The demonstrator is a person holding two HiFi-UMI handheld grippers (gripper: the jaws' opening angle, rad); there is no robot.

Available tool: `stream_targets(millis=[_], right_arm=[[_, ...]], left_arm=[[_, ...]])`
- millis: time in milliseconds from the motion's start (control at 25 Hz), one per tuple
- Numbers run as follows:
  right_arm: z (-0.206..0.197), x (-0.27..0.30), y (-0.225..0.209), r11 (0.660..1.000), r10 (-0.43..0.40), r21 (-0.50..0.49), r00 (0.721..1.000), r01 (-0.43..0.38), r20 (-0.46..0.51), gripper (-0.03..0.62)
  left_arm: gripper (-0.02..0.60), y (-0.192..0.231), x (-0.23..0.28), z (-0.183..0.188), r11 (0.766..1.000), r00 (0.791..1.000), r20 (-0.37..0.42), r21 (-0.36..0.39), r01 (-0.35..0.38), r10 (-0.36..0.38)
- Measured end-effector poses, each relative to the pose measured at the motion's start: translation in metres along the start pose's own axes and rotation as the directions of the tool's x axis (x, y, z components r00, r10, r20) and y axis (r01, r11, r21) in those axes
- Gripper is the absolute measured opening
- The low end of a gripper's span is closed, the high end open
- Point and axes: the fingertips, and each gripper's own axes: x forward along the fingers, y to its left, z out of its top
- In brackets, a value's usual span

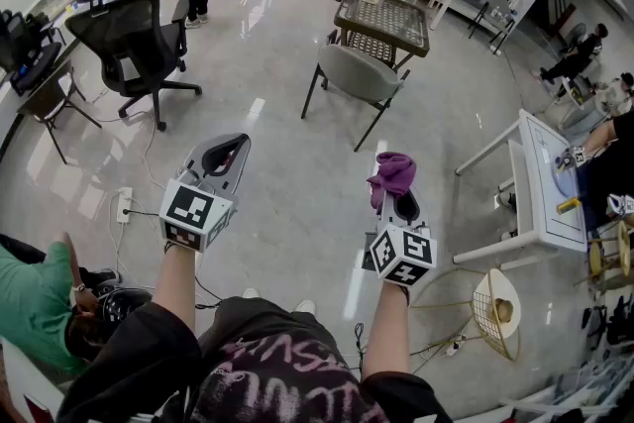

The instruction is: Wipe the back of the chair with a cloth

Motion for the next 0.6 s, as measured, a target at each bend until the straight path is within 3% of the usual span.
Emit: stream_targets(millis=[360, 600], right_arm=[[0.001, 0.014, 0.012, 0.998, -0.009, -0.057, 1.000, 0.010, 0.005, 0.091], [0.002, 0.017, 0.029, 1.000, -0.009, -0.025, 1.000, 0.010, 0.022, 0.092]], left_arm=[[0.009, 0.014, 0.006, -0.007, 1.000, 1.000, 0.000, -0.005, 0.008, -0.008], [0.009, 0.029, 0.006, -0.014, 0.999, 1.000, 0.011, -0.030, 0.027, -0.026]])
